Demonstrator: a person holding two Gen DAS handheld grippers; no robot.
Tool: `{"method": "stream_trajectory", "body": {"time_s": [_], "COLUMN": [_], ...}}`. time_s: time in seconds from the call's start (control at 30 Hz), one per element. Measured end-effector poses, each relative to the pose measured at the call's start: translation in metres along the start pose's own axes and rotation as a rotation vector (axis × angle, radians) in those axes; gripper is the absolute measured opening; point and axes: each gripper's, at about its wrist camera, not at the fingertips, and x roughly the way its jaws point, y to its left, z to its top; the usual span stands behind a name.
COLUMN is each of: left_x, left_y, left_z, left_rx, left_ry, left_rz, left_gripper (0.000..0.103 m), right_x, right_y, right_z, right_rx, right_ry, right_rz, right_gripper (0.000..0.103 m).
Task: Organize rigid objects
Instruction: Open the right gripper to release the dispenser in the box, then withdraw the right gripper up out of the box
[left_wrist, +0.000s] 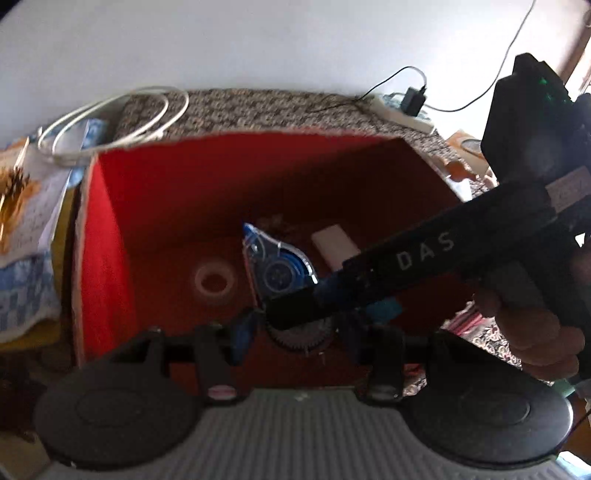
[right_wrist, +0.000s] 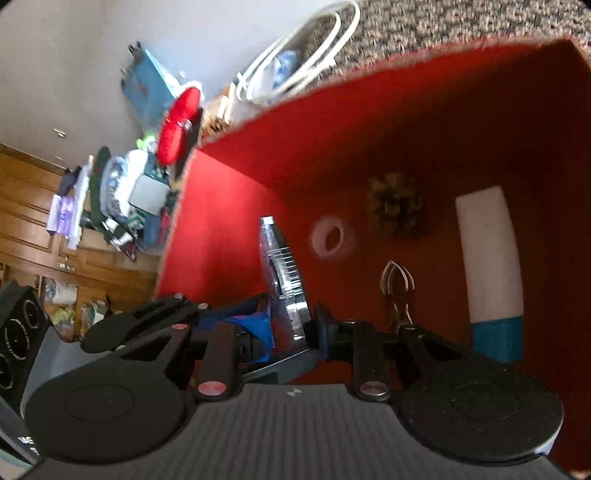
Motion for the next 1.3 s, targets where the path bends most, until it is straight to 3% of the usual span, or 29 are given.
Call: {"method": "stream_trajectory", "body": {"time_s": [0.3,0.43,0.63,0.9,1.3], "left_x": [0.006,0.004,0.006,0.006,0.003], "left_y": [0.007,0.004,0.008,0.009,0.002], "left_z": [-0.003,-0.006,-0.008,-0.009,-0.009], "left_rx": [-0.046,-0.039,-0.077,-0.103,-0.104], "left_ry": [0.005,-0.006,-0.009,-0.012,-0.019], "left_rz": [-0.004,0.038,0.043,0.052,0.111], "left_gripper": [0.053,0.054,0.059,0.060,0.060], "right_x": [0.008,0.004,-0.005,-0.006,-0.006], "right_y": [-0.005,-0.014,-0.019,-0.002,-0.001], "right_z": [0.002,0.004,0.001,-0.004,-0.008], "right_rx": [-0.002,0.040,0.068,-0.034,-0.021], "right_ry": [0.029,0.004,-0.061,-0.144,-0.184], "right_rz": [-0.022,0.028,0.051,-0.051,-0.080], "right_gripper": [0.007,0.008,0.008,0.008,0.008]}}
